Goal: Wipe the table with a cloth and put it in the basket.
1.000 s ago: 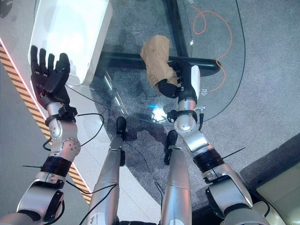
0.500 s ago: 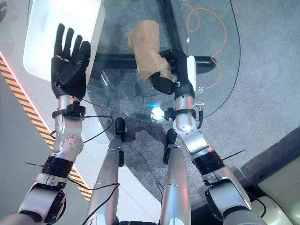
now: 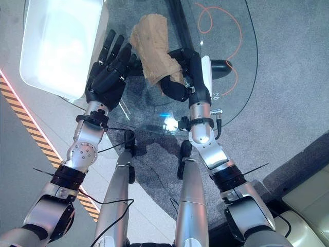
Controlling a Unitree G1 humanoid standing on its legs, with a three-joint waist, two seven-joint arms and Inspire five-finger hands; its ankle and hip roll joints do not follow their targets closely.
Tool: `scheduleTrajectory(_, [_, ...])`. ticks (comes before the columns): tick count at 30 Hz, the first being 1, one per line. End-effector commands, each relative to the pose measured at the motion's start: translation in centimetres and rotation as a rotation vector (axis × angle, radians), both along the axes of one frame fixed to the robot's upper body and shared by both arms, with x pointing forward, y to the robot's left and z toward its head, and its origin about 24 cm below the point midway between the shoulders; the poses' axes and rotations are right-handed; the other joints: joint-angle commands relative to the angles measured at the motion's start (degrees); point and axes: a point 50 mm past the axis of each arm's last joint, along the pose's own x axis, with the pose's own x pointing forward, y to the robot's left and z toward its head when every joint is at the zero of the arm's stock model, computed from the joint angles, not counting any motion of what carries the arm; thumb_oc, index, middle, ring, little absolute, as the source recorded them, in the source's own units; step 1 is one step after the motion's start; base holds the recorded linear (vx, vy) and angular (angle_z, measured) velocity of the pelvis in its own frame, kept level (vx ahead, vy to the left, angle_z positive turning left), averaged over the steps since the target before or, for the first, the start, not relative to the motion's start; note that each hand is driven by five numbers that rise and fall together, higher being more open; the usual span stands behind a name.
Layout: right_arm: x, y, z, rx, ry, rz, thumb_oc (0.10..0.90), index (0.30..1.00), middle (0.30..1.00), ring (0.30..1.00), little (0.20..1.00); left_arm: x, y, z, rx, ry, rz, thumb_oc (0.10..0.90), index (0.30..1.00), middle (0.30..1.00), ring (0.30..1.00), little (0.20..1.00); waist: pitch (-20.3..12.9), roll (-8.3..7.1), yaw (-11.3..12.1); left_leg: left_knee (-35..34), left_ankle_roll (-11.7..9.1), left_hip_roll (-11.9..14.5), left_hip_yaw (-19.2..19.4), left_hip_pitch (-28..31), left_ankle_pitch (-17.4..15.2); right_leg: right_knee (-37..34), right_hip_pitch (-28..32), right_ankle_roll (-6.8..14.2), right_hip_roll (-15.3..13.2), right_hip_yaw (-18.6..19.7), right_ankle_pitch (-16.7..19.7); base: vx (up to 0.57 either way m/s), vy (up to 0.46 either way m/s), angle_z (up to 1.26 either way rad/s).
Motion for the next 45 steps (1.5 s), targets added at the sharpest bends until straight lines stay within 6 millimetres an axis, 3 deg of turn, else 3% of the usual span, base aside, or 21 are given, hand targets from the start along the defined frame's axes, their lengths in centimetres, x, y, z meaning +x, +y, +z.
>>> scheduleTrajectory(1, [-4.5, 4.2, 9.2, 0.08, -0.478, 0.266, 0.1, 0.3, 0.3, 0.3, 0.2, -1.0, -2.4, 5.4, -0.105, -0.232, -0.174, 0.8, 0.9, 0.9, 0.9, 0.9, -1.61, -1.9, 0.03, 7.95, 4.88, -1.58, 4.9, 1.43, -8.3, -10.13, 2.58, 1.53, 1.22, 1.25, 9.16, 0.0, 0.0, 0.0])
scheduleTrajectory(13, [-4.4, 5.2, 9.4, 0.058, -0.456, 0.295, 0.1, 0.3, 0.3, 0.3, 0.2, -1.7, -4.3, 6.7, -0.167, -0.293, -0.33, 0.8, 0.9, 0.9, 0.9, 0.9, -1.61, -2.23, -0.26, 7.67, 4.82, -1.65, 5.01, 1.66, -8.47, -10.79, 2.83, 1.51, 1.2, 1.28, 9.23, 0.0, 0.0, 0.0])
scheduleTrajectory(25, [-4.4, 6.4, 9.4, 0.008, -0.425, 0.346, 0.1, 0.3, 0.3, 0.3, 0.2, -2.0, -5.5, 7.2, -0.055, -0.306, -0.337, 0.8, 0.9, 0.9, 0.9, 0.9, -1.61, -2.06, -0.22, 7.41, 4.8, -1.96, 4.96, 1.45, -8.35, -11.09, 2.62, 1.53, 1.05, 1.21, 9.32, 0.0, 0.0, 0.0])
scheduleTrajectory(34, [-4.9, 6.3, 9.6, 0.002, -0.473, 0.334, 0.1, 0.3, 0.3, 0.3, 0.2, -1.1, -3.3, 7.2, 0.041, -0.252, -0.013, 0.8, 0.9, 0.9, 0.9, 0.9, -1.61, -1.68, 0.21, 7.2, 4.78, -2.28, 4.84, 1.14, -8.09, -11.11, 2.34, 1.68, 1.03, 1.08, 9.34, 0.0, 0.0, 0.0])
scheduleTrajectory(45, [-5.6, 4.5, 10.7, 0.081, -0.581, 0.267, 0.1, 0.3, 0.3, 0.3, 0.2, -0.8, -0.6, 7.0, 0.03, -0.2, 0.28, 0.8, 0.9, 0.9, 0.9, 0.9, -1.61, -2.08, 0.44, 7.03, 4.76, -2.29, 4.48, 0.2, -7.87, -10.73, 1.5, 1.8, 1.62, 0.86, 9.1, 0.0, 0.0, 0.0])
